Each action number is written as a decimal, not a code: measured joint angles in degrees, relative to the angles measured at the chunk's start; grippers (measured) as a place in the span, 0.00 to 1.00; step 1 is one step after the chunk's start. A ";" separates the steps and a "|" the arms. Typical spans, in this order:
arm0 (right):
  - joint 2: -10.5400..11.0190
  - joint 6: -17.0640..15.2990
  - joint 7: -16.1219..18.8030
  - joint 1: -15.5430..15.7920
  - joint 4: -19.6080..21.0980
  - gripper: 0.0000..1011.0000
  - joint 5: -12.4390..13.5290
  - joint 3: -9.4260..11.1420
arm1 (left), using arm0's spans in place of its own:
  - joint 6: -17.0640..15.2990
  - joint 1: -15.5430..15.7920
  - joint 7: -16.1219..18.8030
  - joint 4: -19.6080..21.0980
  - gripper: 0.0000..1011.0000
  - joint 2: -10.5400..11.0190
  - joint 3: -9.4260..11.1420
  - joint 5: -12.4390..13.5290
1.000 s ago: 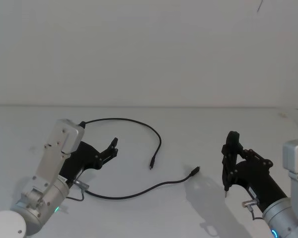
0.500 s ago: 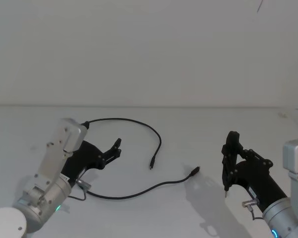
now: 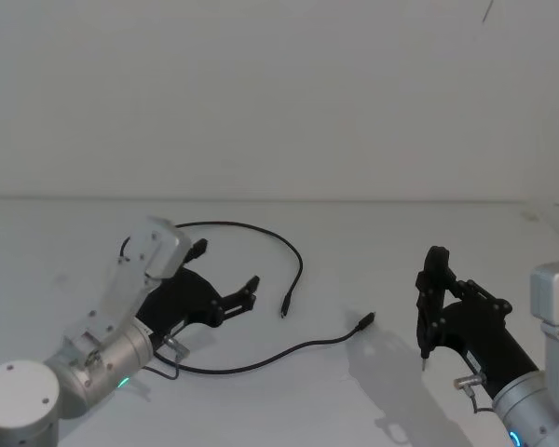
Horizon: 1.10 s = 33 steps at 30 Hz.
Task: Pick up the data cable with the one hand.
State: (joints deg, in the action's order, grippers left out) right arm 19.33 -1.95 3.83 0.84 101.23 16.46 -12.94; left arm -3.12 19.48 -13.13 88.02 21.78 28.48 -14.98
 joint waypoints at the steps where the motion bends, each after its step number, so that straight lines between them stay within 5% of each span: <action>1: 0.00 0.00 0.00 0.00 0.00 0.28 0.00 0.00 | -0.46 0.72 -1.28 -0.60 0.99 0.03 0.35 -0.24; 23: 0.00 0.00 0.00 0.00 0.00 0.28 0.00 0.00 | -10.46 13.68 -21.49 -12.33 0.99 -0.56 8.48 -1.72; 33: 0.00 0.00 0.00 0.00 0.00 0.28 0.00 0.00 | -12.86 16.95 -24.67 -15.92 0.99 -1.93 10.58 -2.13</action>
State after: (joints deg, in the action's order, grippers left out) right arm 19.33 -1.95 3.83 0.84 101.23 16.46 -12.94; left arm -15.98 36.43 -37.80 72.10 19.84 39.06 -17.11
